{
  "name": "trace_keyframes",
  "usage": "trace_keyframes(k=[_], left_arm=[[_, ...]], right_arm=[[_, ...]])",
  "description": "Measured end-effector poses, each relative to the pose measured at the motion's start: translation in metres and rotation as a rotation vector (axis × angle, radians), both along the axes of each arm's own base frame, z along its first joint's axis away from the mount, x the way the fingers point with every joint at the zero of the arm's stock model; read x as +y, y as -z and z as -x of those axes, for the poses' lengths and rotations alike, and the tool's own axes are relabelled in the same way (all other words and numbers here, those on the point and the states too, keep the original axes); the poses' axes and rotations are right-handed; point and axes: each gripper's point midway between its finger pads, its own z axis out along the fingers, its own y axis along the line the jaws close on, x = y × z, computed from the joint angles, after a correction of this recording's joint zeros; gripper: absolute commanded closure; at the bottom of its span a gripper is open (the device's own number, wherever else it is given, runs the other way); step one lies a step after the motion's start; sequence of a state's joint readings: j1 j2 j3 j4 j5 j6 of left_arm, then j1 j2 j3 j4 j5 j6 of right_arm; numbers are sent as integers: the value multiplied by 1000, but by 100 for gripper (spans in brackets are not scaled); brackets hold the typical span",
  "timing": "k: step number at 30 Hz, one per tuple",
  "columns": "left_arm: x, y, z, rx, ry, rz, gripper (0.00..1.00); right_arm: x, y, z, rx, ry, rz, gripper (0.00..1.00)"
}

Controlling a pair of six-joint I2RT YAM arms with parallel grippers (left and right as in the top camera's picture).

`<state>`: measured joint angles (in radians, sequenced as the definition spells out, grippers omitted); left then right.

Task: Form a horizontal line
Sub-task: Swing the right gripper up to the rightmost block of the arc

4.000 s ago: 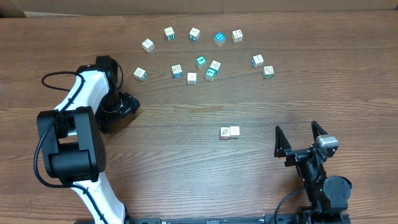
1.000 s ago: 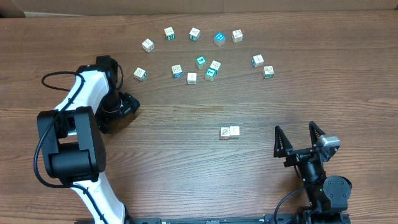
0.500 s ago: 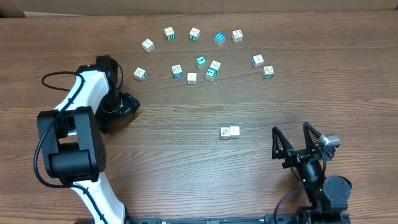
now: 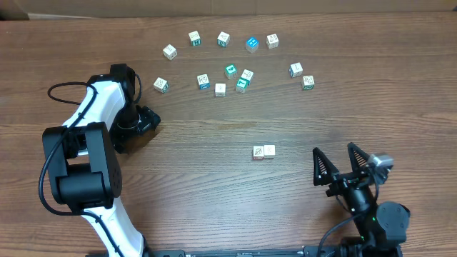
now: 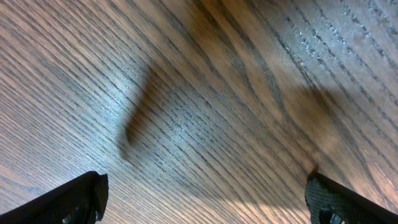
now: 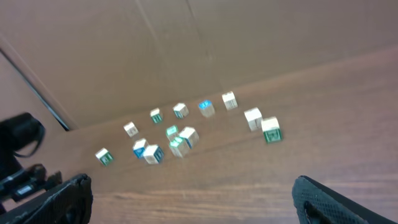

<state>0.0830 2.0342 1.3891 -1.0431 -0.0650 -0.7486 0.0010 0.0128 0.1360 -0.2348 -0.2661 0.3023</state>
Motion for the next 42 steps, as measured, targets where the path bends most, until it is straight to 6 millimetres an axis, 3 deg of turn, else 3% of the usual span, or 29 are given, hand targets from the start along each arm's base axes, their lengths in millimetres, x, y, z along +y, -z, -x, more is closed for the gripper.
trace_keyframes(k=[12, 17, 22, 29, 34, 38, 42], left_arm=[[0, 0, 0, 0, 0, 0, 1], [0, 0, 0, -1, 0, 0, 0], [0, 0, -1, -3, 0, 0, 0], [0, 0, -1, -4, 0, 0, 1], [0, 0, -1, -4, 0, 0, 0], [0, 0, -1, -3, 0, 0, 1], [0, 0, -1, -3, 0, 0, 1]], right_arm=[[3, -103, 20, -90, -20, 14, 0], [4, -143, 15, -39, -26, 60, 0], [4, -195, -3, 24, -35, 132, 0], [4, -281, -55, 108, -50, 197, 0], [2, -311, -107, 186, -59, 236, 0], [-3, -305, -158, 267, -38, 258, 0], [-12, -271, -209, 360, 0, 279, 0]])
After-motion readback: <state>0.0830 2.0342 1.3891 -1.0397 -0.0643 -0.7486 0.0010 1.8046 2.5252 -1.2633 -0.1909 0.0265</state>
